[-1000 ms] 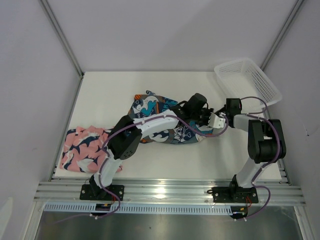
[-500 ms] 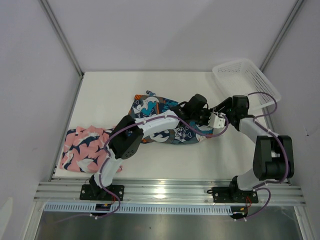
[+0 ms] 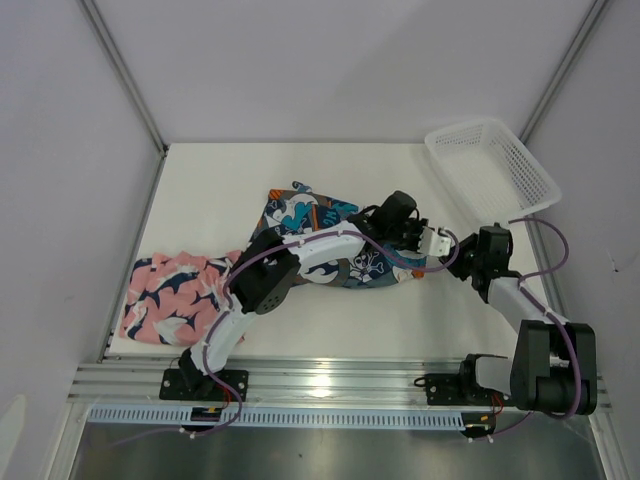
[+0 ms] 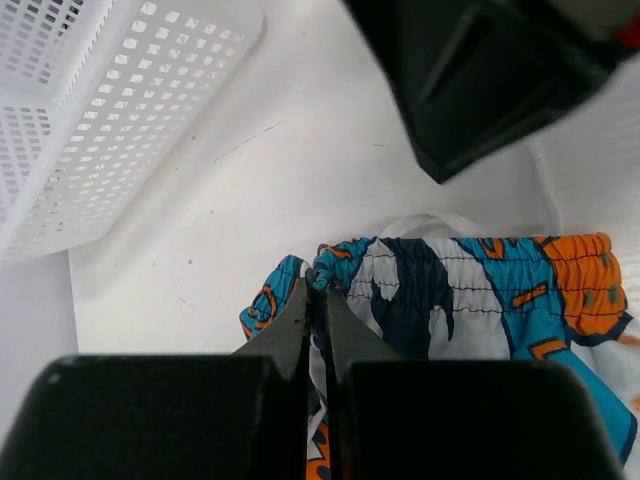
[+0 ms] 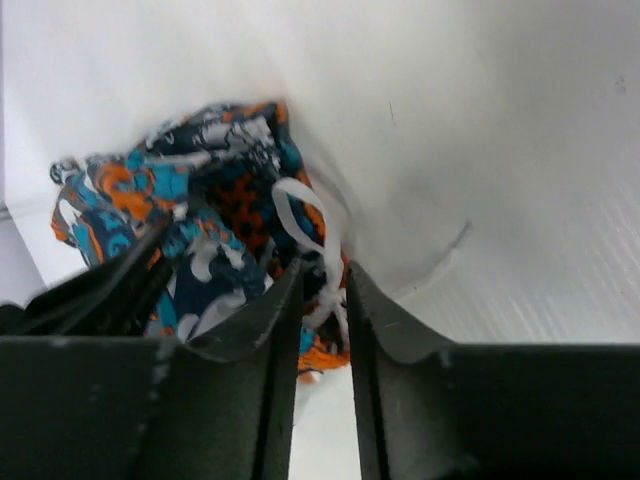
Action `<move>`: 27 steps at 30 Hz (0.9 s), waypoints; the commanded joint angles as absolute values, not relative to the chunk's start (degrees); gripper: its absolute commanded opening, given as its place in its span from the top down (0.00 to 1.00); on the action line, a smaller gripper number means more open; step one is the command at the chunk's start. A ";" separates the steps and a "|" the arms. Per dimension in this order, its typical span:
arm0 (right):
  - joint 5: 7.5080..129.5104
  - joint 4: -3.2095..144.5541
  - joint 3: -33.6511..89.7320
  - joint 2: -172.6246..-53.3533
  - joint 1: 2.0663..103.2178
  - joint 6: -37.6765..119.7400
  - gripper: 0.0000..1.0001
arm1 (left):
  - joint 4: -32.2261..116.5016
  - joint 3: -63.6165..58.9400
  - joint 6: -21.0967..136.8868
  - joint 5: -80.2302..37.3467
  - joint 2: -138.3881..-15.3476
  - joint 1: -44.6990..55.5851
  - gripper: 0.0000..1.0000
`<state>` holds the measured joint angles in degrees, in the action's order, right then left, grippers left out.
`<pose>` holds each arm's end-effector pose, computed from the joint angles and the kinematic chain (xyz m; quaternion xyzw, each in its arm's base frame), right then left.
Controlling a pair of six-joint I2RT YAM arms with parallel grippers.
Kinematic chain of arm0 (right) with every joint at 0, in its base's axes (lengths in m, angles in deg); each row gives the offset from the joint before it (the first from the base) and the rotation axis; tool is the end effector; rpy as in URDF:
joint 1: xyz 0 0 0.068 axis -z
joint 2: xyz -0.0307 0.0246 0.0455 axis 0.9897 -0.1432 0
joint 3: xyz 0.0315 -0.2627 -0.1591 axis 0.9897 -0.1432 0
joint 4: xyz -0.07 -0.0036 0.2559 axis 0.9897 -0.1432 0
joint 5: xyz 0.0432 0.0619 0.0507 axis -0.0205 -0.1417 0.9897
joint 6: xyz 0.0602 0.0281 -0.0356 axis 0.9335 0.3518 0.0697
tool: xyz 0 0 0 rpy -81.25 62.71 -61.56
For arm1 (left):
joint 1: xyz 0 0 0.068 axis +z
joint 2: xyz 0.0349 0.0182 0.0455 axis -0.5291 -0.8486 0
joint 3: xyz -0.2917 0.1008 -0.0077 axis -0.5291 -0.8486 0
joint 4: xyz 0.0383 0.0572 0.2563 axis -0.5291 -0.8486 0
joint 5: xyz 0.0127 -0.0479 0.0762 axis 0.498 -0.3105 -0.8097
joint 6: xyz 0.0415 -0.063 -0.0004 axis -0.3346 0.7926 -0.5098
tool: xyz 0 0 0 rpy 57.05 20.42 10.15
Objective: Fold and stack the shorts
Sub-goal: Fold the shorts
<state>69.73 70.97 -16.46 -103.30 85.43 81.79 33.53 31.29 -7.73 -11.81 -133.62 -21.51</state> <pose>0.2569 -0.0066 0.1946 0.3624 0.8306 0.2210 0.3605 0.3326 -0.4815 0.2067 0.7436 0.4530 -0.1341 0.4731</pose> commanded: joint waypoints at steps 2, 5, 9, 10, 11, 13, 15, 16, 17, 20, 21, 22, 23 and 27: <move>77.03 78.64 -19.37 -101.16 85.02 80.62 0.86 | 35.20 35.44 -7.47 -12.04 -135.14 -21.23 1.00; 79.93 80.92 -20.43 -101.25 84.14 80.88 0.95 | 34.85 35.88 -7.56 -12.21 -135.67 -21.23 1.00; 81.96 84.44 -21.84 -100.46 82.65 82.38 1.00 | 35.29 35.97 -7.13 -12.13 -135.93 -21.23 1.00; 82.66 85.58 -22.36 -100.29 82.21 82.90 1.00 | 35.46 36.06 -6.95 -11.78 -135.76 -21.14 1.00; 83.19 88.64 -22.98 -100.64 82.12 84.30 1.00 | 35.55 36.15 -6.51 -11.34 -135.76 -20.97 1.00; 84.68 91.03 -24.13 -103.08 81.95 85.28 1.00 | 35.55 36.32 -6.33 -10.81 -135.67 -20.97 1.00; 84.60 92.18 -23.95 -105.37 81.94 85.19 1.00 | 35.46 36.32 -6.33 -10.98 -135.76 -20.97 1.00; 83.90 92.27 -23.86 -106.60 81.07 85.19 1.00 | 35.46 36.32 -6.33 -10.98 -135.76 -20.97 1.00; 83.46 91.84 -23.78 -109.05 80.20 85.02 1.00 | 35.46 36.41 -6.42 -11.16 -135.85 -20.97 1.00; 81.27 88.42 -22.02 -113.72 79.22 84.05 1.00 | 35.29 36.41 -6.77 -11.51 -136.02 -20.97 1.00; 80.48 87.54 -21.41 -114.78 78.79 83.88 1.00 | 35.20 36.58 -6.77 -11.60 -136.11 -20.97 1.00; 78.81 87.01 -20.62 -115.75 78.43 83.70 1.00 | 35.20 36.67 -6.77 -11.68 -136.28 -20.97 1.00; 78.54 86.65 -20.26 -117.15 77.65 83.35 1.00 | 35.20 36.59 -6.77 -11.77 -136.29 -20.97 1.00; 75.89 83.75 -18.15 -116.90 76.41 82.73 1.00 | 35.38 36.59 -6.59 -11.77 -136.29 -20.97 1.00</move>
<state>79.09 85.22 -20.85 -116.96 77.10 84.06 33.53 34.00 -7.11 -12.62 -135.85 -21.29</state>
